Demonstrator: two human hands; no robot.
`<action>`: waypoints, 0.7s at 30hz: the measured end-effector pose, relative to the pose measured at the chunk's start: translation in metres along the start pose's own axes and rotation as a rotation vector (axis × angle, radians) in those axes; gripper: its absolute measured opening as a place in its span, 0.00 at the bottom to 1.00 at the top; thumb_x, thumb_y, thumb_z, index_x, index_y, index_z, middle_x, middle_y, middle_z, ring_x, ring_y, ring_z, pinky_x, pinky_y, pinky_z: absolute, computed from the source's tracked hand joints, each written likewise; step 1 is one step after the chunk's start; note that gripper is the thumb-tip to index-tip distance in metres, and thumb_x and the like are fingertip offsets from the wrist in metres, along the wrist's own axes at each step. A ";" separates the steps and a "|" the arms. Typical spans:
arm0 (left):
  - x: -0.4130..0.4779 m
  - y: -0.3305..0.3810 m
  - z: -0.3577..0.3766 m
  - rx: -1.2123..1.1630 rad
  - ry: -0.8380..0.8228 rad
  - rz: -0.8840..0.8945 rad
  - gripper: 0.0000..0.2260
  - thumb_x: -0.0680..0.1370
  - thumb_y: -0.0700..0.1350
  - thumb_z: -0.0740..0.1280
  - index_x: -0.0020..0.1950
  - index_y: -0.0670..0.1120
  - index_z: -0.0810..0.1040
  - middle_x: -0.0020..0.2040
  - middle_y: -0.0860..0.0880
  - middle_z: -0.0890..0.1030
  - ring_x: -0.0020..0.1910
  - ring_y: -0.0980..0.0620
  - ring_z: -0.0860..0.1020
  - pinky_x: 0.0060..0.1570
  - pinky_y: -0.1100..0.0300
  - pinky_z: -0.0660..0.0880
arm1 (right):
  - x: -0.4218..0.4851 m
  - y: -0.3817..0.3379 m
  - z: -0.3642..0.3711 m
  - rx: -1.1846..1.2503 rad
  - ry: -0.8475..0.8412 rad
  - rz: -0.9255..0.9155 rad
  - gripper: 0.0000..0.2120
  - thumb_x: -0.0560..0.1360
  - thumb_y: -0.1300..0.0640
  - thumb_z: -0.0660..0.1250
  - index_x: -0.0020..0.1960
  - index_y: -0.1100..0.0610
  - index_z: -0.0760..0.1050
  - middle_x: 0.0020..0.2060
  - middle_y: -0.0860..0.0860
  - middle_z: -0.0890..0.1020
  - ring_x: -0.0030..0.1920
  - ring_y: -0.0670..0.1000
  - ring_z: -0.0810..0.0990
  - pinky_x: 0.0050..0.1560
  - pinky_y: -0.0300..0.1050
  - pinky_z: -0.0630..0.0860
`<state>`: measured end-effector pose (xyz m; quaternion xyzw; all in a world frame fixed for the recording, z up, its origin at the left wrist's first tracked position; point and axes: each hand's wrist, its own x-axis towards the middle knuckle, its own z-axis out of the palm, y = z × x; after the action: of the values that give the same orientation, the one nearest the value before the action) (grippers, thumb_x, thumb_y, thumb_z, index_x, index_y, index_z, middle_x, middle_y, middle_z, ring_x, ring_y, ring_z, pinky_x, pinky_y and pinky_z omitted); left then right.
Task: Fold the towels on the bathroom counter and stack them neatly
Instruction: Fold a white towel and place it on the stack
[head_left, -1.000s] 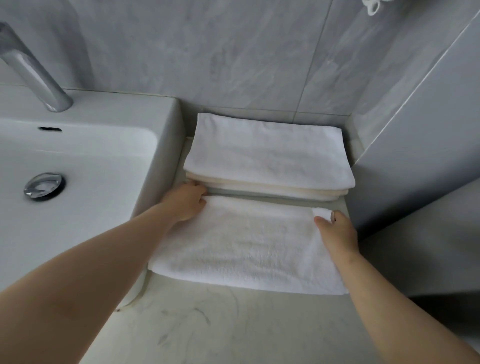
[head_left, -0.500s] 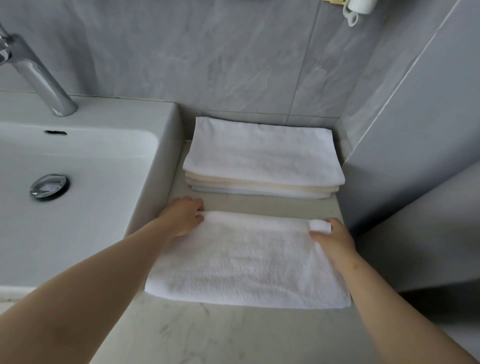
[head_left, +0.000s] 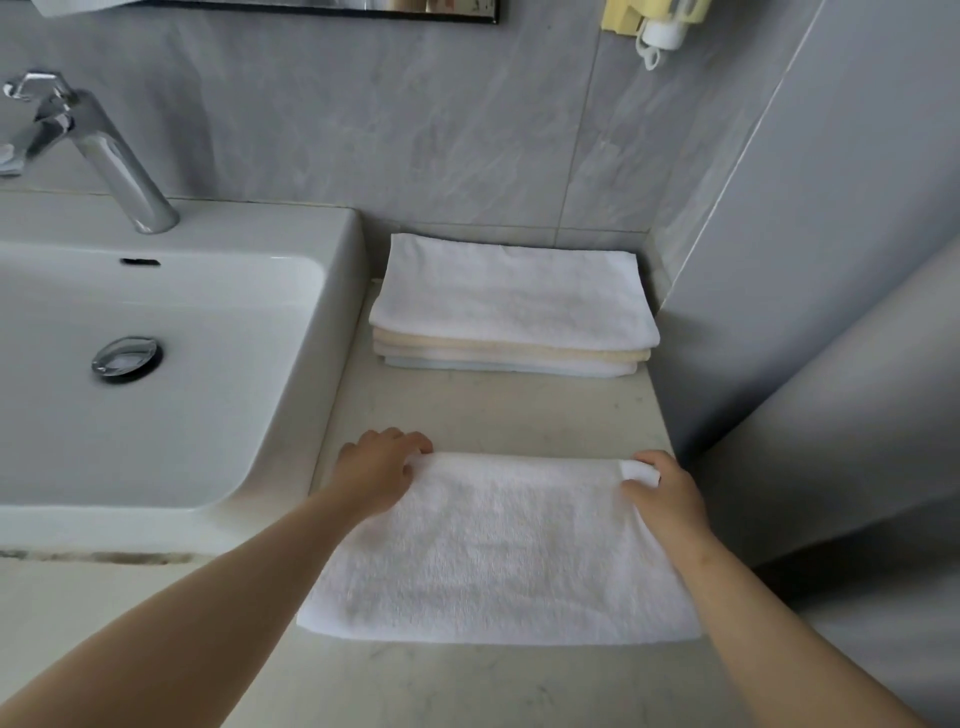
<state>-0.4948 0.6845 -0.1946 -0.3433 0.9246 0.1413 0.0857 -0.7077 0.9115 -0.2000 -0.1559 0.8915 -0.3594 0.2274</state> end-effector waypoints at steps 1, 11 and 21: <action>-0.001 -0.001 0.000 -0.026 -0.001 -0.009 0.16 0.79 0.44 0.58 0.66 0.56 0.70 0.63 0.54 0.73 0.62 0.50 0.71 0.58 0.55 0.68 | -0.002 0.000 -0.001 0.026 -0.001 -0.009 0.11 0.75 0.61 0.65 0.56 0.55 0.74 0.52 0.54 0.77 0.50 0.54 0.74 0.46 0.42 0.68; -0.006 -0.014 -0.009 -0.037 -0.066 -0.114 0.14 0.79 0.56 0.59 0.55 0.48 0.75 0.52 0.50 0.77 0.51 0.50 0.75 0.48 0.58 0.72 | -0.003 -0.005 -0.004 0.146 -0.010 0.038 0.03 0.76 0.61 0.63 0.48 0.59 0.75 0.43 0.53 0.77 0.45 0.53 0.74 0.45 0.42 0.68; -0.008 -0.005 -0.005 -0.025 0.045 -0.086 0.10 0.79 0.50 0.62 0.59 0.52 0.74 0.56 0.51 0.75 0.57 0.50 0.73 0.54 0.58 0.70 | -0.007 -0.030 0.000 -0.420 0.186 -0.206 0.11 0.76 0.53 0.64 0.58 0.49 0.77 0.57 0.45 0.77 0.62 0.56 0.69 0.58 0.51 0.65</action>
<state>-0.4860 0.6841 -0.1889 -0.3867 0.9089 0.1412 0.0668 -0.6986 0.8940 -0.1767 -0.2559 0.9432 -0.2002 0.0694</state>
